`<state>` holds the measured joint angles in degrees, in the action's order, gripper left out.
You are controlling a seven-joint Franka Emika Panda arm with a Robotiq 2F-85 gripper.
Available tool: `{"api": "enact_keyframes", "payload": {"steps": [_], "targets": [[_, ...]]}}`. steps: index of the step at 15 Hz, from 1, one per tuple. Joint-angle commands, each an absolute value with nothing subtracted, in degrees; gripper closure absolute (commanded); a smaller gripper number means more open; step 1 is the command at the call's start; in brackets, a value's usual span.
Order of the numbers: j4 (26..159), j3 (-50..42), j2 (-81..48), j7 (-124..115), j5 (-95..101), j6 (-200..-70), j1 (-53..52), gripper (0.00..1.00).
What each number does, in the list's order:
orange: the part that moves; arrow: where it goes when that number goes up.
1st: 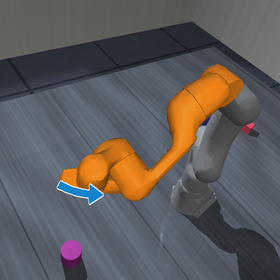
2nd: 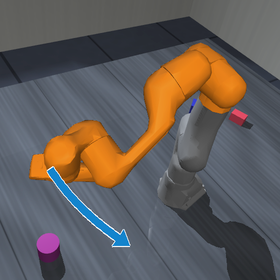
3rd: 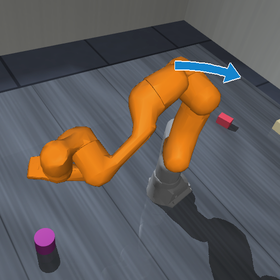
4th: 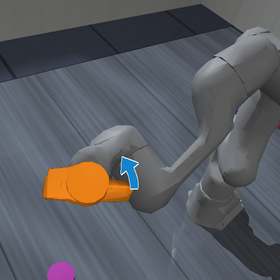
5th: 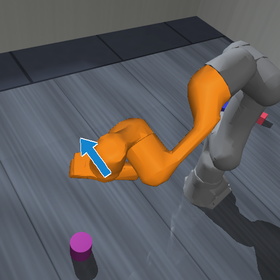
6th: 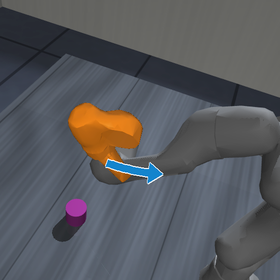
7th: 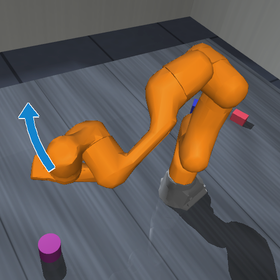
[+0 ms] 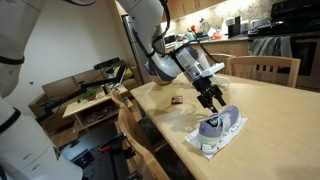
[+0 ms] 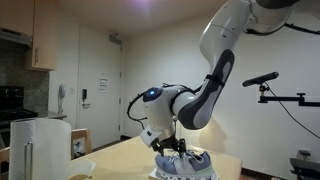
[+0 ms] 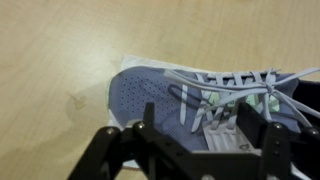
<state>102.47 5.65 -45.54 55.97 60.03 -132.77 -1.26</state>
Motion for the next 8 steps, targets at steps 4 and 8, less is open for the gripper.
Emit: {"api": "enact_keyframes", "payload": {"steps": [4, 8], "targets": [[101.49, 4.93, -46.12, 54.80, 59.18, -133.51, -1.78, 0.69], [101.54, 4.71, -46.06, 54.26, 59.60, -133.17, -2.32, 0.98]]}}
